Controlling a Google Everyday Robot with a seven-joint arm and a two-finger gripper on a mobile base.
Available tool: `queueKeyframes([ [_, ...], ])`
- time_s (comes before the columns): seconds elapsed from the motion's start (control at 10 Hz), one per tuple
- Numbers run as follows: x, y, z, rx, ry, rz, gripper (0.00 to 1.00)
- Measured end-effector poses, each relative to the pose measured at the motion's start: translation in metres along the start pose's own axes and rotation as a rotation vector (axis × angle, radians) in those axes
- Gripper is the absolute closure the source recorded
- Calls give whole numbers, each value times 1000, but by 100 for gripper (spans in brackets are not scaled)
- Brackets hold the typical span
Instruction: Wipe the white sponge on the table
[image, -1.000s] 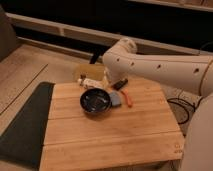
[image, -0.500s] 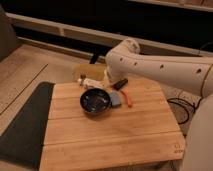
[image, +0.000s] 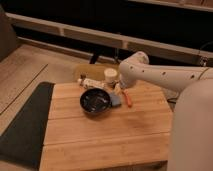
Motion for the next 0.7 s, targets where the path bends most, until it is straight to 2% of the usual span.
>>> queueKeyframes([
  [0.1, 0, 0, 21, -39, 15, 12, 35],
  [0.4, 1, -5, 56, -95, 50, 24, 35],
  [0.7, 3, -10, 77, -126, 88, 29, 35],
])
